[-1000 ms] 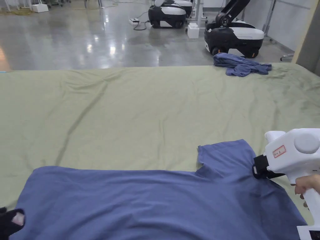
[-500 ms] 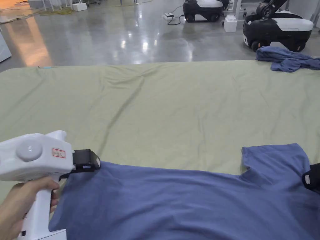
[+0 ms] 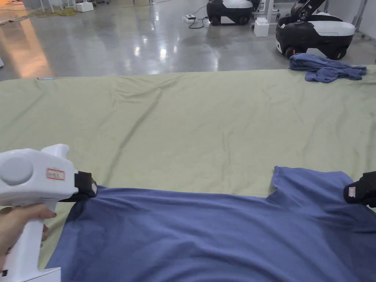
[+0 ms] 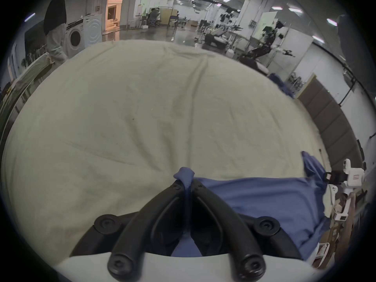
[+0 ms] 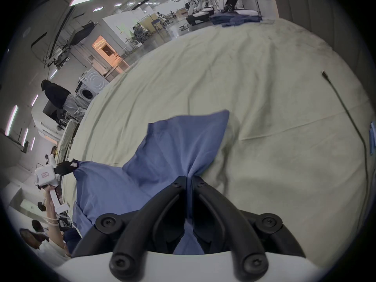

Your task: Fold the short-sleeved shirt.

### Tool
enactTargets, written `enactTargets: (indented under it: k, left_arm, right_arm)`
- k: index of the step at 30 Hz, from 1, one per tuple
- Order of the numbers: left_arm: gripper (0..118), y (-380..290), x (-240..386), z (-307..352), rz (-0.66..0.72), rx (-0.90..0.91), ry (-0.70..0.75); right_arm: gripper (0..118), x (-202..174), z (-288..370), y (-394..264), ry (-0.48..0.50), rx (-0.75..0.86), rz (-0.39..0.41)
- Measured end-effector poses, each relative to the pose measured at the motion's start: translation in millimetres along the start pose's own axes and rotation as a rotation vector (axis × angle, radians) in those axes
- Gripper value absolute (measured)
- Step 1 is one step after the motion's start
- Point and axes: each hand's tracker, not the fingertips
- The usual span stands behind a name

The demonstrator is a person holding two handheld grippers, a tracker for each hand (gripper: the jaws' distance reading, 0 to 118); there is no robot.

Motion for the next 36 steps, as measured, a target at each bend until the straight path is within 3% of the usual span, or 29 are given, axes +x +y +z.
enactTargets:
  k: [10,14,20,22,23,24,25,26,27,28,31,32,34,35,36]
  left_arm:
    - [4,-58,-10,147,-0.054,0.114,-0.062]
    - [4,-112,-17,179,-0.082,0.1,-0.034]
    - [4,-183,-43,173,-0.023,-0.012,-0.044]
    - [5,-195,-49,161,-0.015,-0.023,-0.045]
    - [12,-200,-49,156,-0.006,-0.03,-0.035]
    - [43,-203,-48,154,0.015,-0.017,-0.02]
    - [76,-203,-48,154,0.016,0.005,0.002]
    - [99,-204,-49,155,0.014,0.015,0.004]
    - [104,-204,-51,160,0.023,0.029,-0.003]
    - [104,-203,-52,167,0.048,0.068,-0.025]
    - [104,-201,-61,190,0.127,0.131,-0.063]
    - [103,-201,-65,195,0.153,0.139,-0.059]
    - [100,-204,-72,202,0.192,0.161,-0.073]
    - [89,-208,-77,206,0.224,0.178,-0.089]
    - [56,-212,-81,207,0.239,0.178,-0.108]
  right_arm:
    - [6,-13,121,-71,0.095,0.081,0.057]
    - [6,-9,154,-127,0.178,0.065,0.007]
    - [6,12,145,-208,0.103,-0.029,-0.061]
    - [6,17,132,-225,0.053,-0.041,-0.047]
    - [7,17,125,-231,0.033,-0.044,-0.062]
    - [16,18,120,-234,0.033,-0.049,-0.082]
    - [34,17,117,-235,0.031,-0.064,-0.113]
    - [58,14,117,-235,0.018,-0.052,-0.137]
    - [90,11,119,-236,0.027,-0.036,-0.137]
    - [99,3,125,-234,-0.009,-0.013,-0.121]
    - [93,-33,148,-227,-0.196,0.103,0.08]
    - [84,-44,151,-228,-0.198,0.152,0.129]
    - [53,-57,164,-208,-0.168,0.219,0.161]
    - [36,-70,164,-209,-0.123,0.247,0.166]
    - [18,-82,162,-212,-0.094,0.282,0.156]
